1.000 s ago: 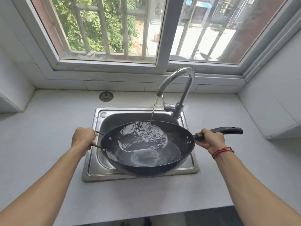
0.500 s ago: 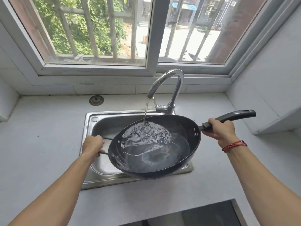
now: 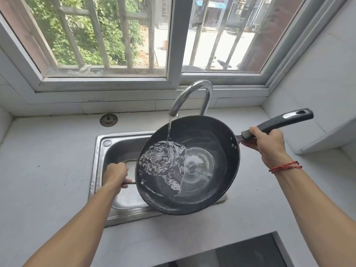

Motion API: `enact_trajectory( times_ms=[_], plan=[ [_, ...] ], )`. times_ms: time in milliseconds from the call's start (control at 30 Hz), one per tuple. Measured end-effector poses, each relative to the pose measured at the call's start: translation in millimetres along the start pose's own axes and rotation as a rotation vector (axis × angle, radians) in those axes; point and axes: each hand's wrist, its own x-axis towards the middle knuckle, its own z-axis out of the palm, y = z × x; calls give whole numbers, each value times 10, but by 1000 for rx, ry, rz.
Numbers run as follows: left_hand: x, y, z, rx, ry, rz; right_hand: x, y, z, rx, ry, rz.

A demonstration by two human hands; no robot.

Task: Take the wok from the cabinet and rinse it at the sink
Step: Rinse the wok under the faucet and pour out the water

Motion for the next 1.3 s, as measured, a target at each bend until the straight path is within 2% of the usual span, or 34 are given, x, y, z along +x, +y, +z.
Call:
enact_trajectory(
  times_ms=[367, 567, 1000, 1300],
  plan=[
    [84, 79, 64, -120, 10, -31, 77, -98, 105, 130, -94, -94],
    [147, 162, 79, -210, 78, -56, 109, -84, 161, 183, -178, -102],
    [270, 373, -190, -310, 277, 1, 218, 191, 439, 416, -289, 35],
    [330, 528, -500, -260, 417, 75, 184, 343, 686, 601, -376, 127]
  ],
)
